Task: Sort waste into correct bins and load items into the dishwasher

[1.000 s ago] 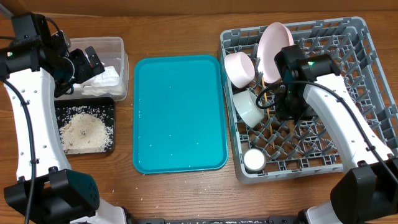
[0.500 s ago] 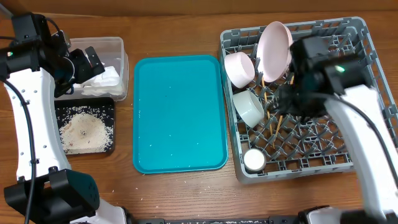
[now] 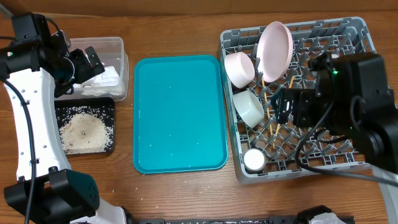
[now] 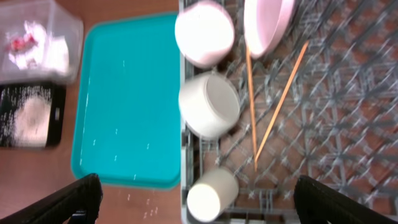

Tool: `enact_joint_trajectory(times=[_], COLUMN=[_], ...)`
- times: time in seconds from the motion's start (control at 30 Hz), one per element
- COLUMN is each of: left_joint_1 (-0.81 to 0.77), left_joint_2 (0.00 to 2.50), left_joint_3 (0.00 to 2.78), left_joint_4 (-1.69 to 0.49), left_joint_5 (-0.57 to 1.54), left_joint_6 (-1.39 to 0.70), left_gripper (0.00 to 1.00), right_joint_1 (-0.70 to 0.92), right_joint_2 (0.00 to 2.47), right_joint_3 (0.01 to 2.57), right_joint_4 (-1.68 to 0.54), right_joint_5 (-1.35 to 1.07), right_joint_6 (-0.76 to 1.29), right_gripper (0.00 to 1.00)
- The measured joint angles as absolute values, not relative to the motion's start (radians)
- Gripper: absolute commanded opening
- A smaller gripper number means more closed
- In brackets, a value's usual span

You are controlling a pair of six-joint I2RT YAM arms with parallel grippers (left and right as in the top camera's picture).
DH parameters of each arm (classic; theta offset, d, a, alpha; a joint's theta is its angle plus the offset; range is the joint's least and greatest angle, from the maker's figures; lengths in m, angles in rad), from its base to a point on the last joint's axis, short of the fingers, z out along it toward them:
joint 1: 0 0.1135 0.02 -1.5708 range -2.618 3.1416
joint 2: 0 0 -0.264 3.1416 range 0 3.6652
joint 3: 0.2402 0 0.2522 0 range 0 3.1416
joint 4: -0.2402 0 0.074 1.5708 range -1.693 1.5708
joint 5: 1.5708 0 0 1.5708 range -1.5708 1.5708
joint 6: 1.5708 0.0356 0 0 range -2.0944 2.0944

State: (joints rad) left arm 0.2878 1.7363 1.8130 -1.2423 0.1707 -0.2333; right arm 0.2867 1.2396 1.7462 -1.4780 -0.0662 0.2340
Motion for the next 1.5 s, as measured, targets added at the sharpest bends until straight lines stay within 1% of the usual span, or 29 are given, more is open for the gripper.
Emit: enact_joint_trajectory(times=[0.13,0.23,0.3,0.33,0.53,0.77,0.9,1.03,1.1,1.33,1.5], left_joint_1=[0.288,0.288,0.288,0.288,0.288,0.288,0.288,0.288,0.288,0.288,0.288], left_joint_2=[1.736,1.736,1.736,1.736,1.736,1.736,1.736,1.736,1.736,1.736,1.736], left_joint_3=[1.813,1.813,1.813,1.813,1.814,1.814,1.814,1.814,1.814,1.814,1.814], left_joint_4=[-1.243,-1.242,-1.243,-1.242,-1.243,-1.242,-1.242,-1.243,-1.242,-1.242,-1.242], left_joint_5=[0.171,0.17,0.171,0.17,0.17,0.171,0.171,0.171,0.17,0.17,0.17], left_joint_6=[-0.233,-0.233,-0.233,-0.233,-0.233,-0.233,-0.233,-0.233,-0.233,-0.233,-0.233], left_gripper=[1.0,1.0,1.0,1.0,1.0,1.0,1.0,1.0,1.0,1.0,1.0], right_joint_1=[0.277,0.238,0.188,0.173,0.071,0.039,0.039,0.039,0.039,0.039,0.039], right_joint_2=[1.161,1.049,0.938,0.907,0.638,0.381,0.274,0.174,0.142,0.027,0.014], right_joint_3=[1.711,1.612,1.471,1.426,0.971,0.478,0.264,0.106,0.075,0.019,0.019], right_joint_4=[-1.363,-1.224,-1.063,-1.024,-0.662,-0.273,-0.114,-0.059,-0.052,-0.062,-0.064], right_joint_5=[-0.047,-0.052,-0.072,-0.078,-0.125,-0.207,-0.226,-0.232,-0.231,-0.231,-0.229], right_joint_6=[0.208,0.17,0.141,0.136,0.112,0.102,0.101,0.1,0.101,0.101,0.101], right_gripper=[1.0,1.0,1.0,1.0,1.0,1.0,1.0,1.0,1.0,1.0,1.0])
